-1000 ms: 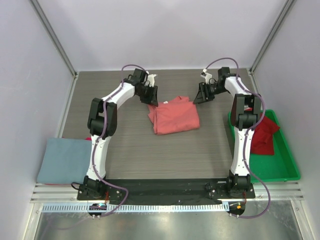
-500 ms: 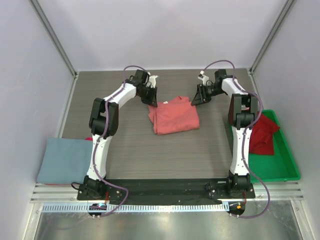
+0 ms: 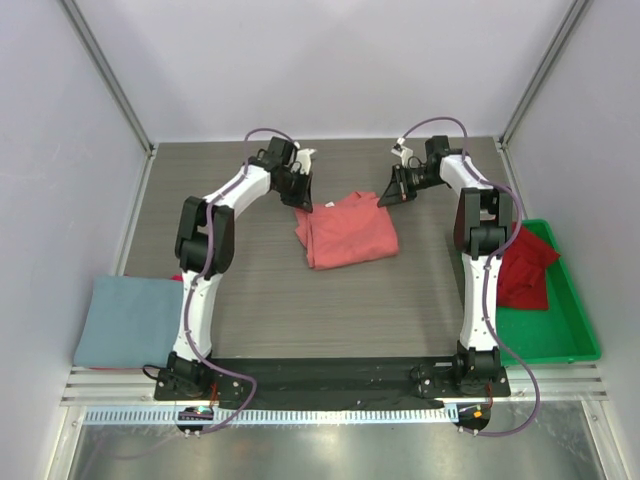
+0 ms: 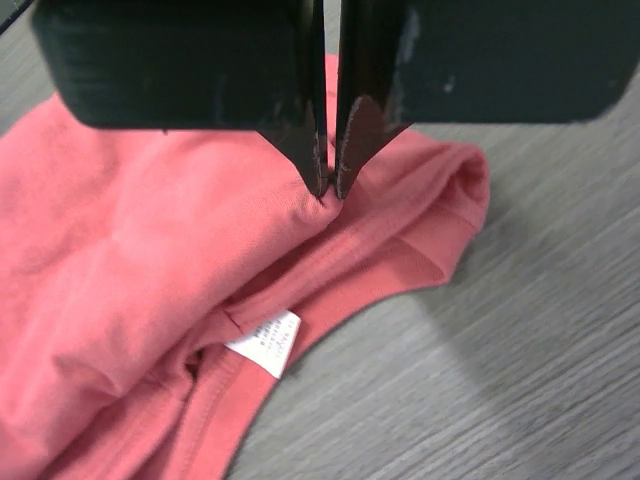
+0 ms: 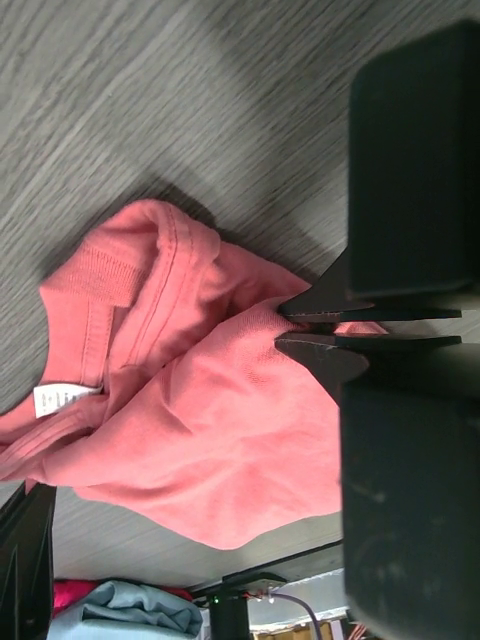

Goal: Fold and stack the t-shirts
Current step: Fold the tshirt

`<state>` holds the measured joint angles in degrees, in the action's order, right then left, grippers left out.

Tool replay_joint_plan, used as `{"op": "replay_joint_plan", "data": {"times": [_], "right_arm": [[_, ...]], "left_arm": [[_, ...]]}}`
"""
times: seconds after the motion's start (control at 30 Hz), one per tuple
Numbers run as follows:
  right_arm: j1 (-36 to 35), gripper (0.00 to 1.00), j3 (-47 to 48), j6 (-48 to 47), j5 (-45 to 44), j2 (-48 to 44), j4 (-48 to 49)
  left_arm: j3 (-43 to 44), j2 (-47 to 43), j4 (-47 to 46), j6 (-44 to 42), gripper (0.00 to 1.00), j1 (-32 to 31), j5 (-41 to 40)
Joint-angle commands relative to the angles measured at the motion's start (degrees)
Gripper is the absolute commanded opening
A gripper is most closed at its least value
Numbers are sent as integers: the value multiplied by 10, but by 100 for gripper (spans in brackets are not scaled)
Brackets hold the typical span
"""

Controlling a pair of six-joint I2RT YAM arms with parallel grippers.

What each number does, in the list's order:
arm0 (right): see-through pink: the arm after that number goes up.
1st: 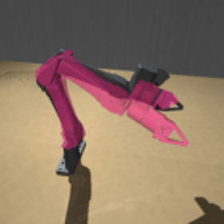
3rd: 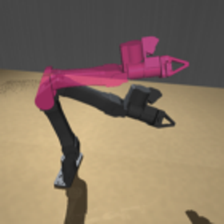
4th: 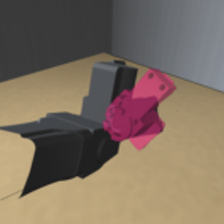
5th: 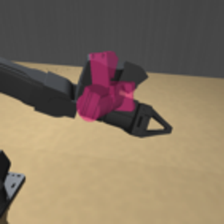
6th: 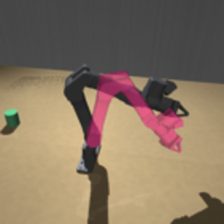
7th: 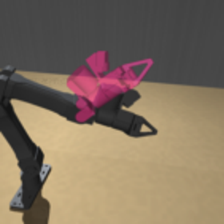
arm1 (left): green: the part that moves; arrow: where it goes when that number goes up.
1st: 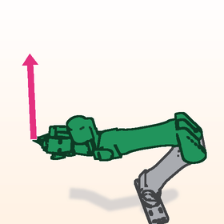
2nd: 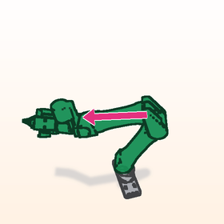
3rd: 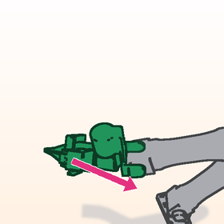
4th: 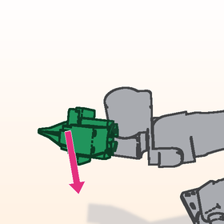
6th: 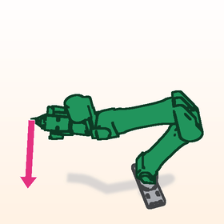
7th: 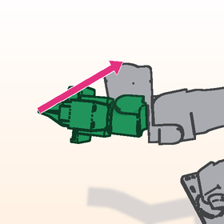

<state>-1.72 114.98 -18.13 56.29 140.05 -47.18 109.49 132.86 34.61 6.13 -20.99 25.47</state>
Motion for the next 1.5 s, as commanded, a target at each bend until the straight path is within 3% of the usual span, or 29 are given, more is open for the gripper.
{"op": "replay_joint_plan", "data": {"times": [0.0, 0.47, 0.73, 1.07, 1.23, 1.3, 1.47], "right_arm": [[-5, 2, 15, -3, 31, -71, 15], [-14, 1, -99, -60, 8, -233, 12], [-34, 1, -124, -96, -12, -269, -1], [-42, 2, -23, -82, -30, -200, 4], [-60, 2, 78, -65, -60, -97, 19], [-69, 9, 129, -53, -75, -57, 36], [-108, 40, 227, -29, -165, 28, 92]], "left_arm": [[-10, -82, 0, -12, 0, -2, 8], [-177, -250, 10, -20, 0, -29, 59], [-234, -320, 5, -4, 0, -42, 53], [-228, -346, 20, -30, 0, -34, 0], [-179, -266, 10, -55, 0, 5, -27], [-144, -225, 12, -59, 0, 11, -44], [-45, -147, 26, -75, 1, 23, -125]]}}
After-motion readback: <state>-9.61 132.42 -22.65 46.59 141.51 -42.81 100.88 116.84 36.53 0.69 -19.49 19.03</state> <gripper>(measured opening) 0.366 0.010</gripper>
